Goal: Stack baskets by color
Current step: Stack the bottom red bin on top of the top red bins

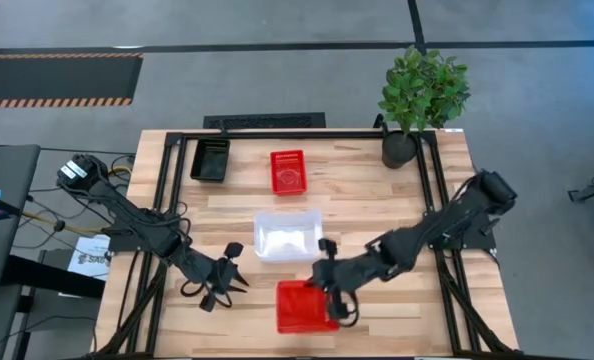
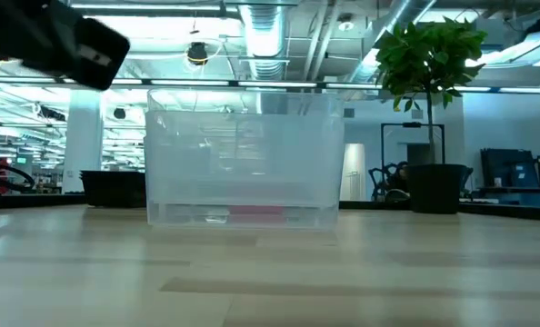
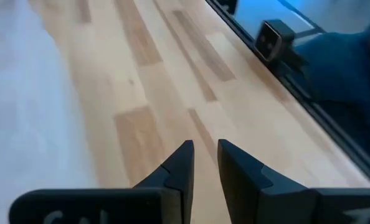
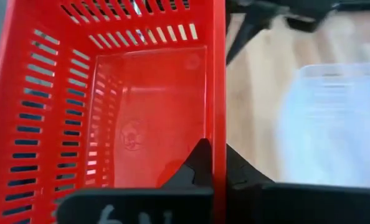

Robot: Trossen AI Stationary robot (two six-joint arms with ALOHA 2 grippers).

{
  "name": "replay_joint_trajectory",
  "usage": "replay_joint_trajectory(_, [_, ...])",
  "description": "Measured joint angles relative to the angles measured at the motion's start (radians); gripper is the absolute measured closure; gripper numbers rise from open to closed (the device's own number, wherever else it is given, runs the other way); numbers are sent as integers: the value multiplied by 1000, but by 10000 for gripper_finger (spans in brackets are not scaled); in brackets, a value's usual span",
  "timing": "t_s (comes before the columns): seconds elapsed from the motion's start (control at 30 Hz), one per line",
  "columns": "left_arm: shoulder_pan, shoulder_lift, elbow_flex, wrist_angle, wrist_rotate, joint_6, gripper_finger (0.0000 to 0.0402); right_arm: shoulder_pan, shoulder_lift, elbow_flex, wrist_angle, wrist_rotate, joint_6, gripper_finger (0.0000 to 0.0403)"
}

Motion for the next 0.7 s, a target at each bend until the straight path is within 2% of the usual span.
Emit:
replay_joint_trajectory(0.2, [28, 0, 0, 120, -72, 197, 343, -109, -105, 0, -91, 0, -124, 399])
replay_joint_trajectory(0.37, [118, -18, 1, 198, -80, 388, 343, -269, -163, 0, -138, -111, -221, 400])
replay_joint_trajectory(0.53, [265, -86, 1, 239, 1, 556, 343, -442, -173, 0, -141, -244, -293, 400])
replay_joint_trajectory(0.7, [415, -209, 1, 183, 54, 622, 343, -598, -143, 1, -116, -317, -295, 400])
